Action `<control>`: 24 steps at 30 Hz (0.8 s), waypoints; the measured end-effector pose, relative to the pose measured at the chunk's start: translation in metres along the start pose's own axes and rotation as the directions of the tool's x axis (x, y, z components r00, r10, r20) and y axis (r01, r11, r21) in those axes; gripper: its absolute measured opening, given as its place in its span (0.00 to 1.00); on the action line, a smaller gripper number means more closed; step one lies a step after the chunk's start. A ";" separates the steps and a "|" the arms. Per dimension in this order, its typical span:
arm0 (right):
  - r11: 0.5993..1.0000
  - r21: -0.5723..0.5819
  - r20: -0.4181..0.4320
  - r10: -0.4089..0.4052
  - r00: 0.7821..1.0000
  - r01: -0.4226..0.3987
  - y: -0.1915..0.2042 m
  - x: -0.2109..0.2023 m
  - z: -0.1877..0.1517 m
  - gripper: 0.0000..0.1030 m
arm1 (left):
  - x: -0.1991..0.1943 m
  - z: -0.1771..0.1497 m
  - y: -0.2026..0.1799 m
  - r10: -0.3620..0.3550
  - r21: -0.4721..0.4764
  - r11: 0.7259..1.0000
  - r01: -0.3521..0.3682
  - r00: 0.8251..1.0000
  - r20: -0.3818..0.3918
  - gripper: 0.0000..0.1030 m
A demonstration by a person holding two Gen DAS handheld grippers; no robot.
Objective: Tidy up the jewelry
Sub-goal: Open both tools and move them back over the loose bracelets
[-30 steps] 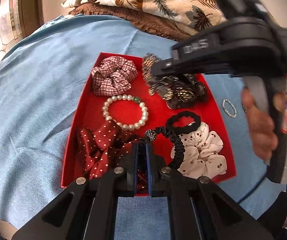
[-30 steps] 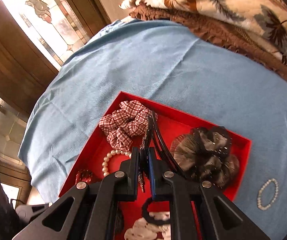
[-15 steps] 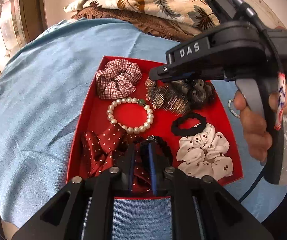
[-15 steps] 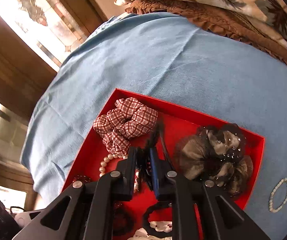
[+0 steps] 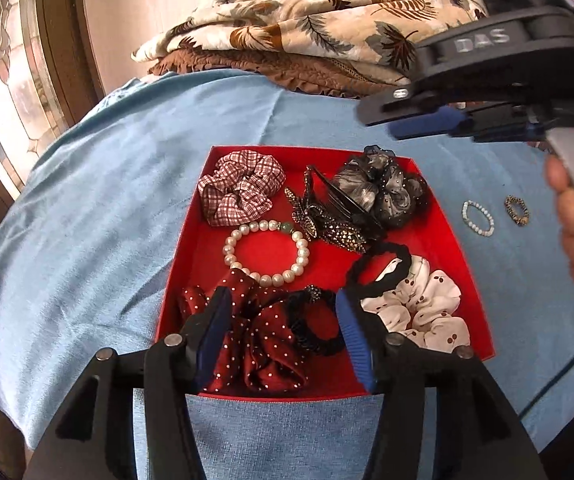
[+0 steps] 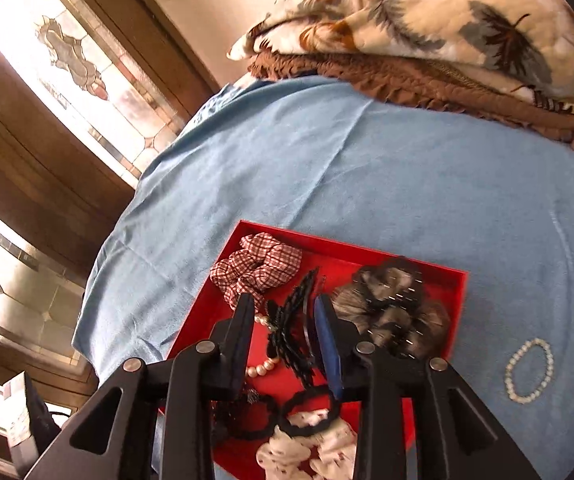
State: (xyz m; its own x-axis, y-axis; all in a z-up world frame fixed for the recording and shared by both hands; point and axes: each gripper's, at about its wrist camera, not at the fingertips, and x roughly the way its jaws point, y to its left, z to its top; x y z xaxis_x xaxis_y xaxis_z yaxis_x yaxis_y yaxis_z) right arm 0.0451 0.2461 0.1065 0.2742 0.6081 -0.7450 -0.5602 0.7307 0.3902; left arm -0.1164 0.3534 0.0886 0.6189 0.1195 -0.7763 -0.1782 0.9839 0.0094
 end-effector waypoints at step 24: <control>0.945 0.225 0.089 -0.261 0.961 0.236 -0.166 -0.154 -0.139 0.35 | -0.021 -0.023 -0.051 0.114 0.080 0.990 -0.117 0.993 0.042 0.52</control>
State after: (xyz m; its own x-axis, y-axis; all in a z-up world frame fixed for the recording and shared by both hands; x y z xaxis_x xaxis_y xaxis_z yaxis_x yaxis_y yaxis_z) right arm -0.0128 -0.0116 0.0814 0.4797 0.4212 -0.7697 -0.2885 0.9042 0.3150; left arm -0.1386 0.2980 0.0899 0.6259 0.2365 -0.7431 -0.1881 0.9706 0.1505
